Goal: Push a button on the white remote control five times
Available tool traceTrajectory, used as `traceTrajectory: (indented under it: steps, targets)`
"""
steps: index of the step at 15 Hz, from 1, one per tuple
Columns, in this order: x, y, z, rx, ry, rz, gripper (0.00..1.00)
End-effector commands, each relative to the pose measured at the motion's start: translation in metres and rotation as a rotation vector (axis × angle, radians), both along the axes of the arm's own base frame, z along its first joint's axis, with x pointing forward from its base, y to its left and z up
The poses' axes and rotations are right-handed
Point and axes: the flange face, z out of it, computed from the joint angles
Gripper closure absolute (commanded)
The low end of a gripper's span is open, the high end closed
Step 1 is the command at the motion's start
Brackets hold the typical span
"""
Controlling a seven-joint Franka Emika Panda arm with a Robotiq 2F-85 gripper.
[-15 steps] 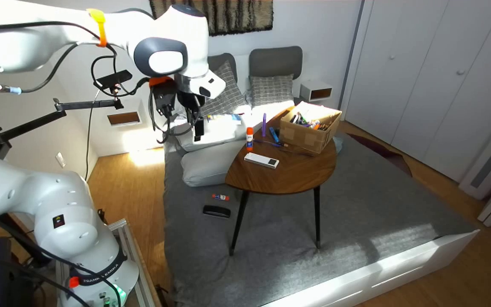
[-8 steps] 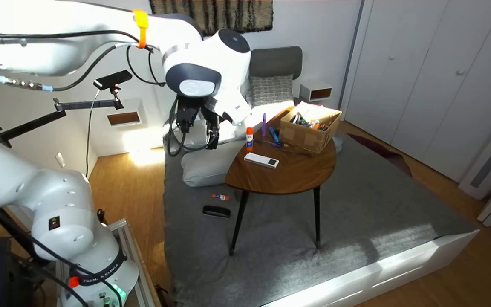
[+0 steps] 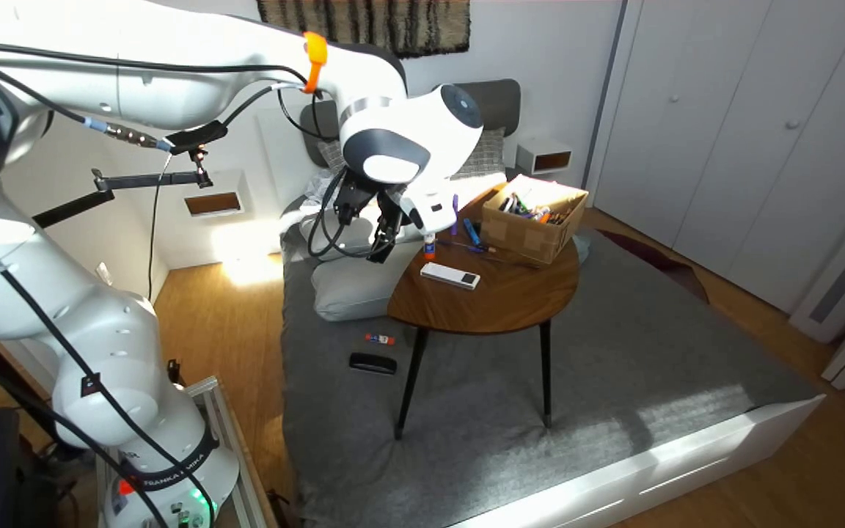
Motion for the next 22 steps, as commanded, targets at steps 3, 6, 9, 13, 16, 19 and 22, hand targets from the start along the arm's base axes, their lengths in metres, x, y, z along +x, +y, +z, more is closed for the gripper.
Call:
traceTrajectory:
  steps: [3,6,9,13,16,19,22]
  targets:
    - [0.001,0.000,0.002,0.001,0.002,-0.001,0.00]
    - [0.001,0.000,0.003,0.001,0.001,-0.002,0.00]
    - [0.023,-0.011,-0.008,-0.006,0.085,-0.123,0.00]
    - [0.054,-0.026,-0.014,-0.039,0.169,-0.249,0.41]
    - [0.080,-0.027,-0.017,-0.056,0.206,-0.301,0.62]
    - [0.105,-0.020,-0.025,-0.075,0.231,-0.348,0.83]
    - [0.127,-0.011,-0.036,-0.094,0.253,-0.387,0.99]
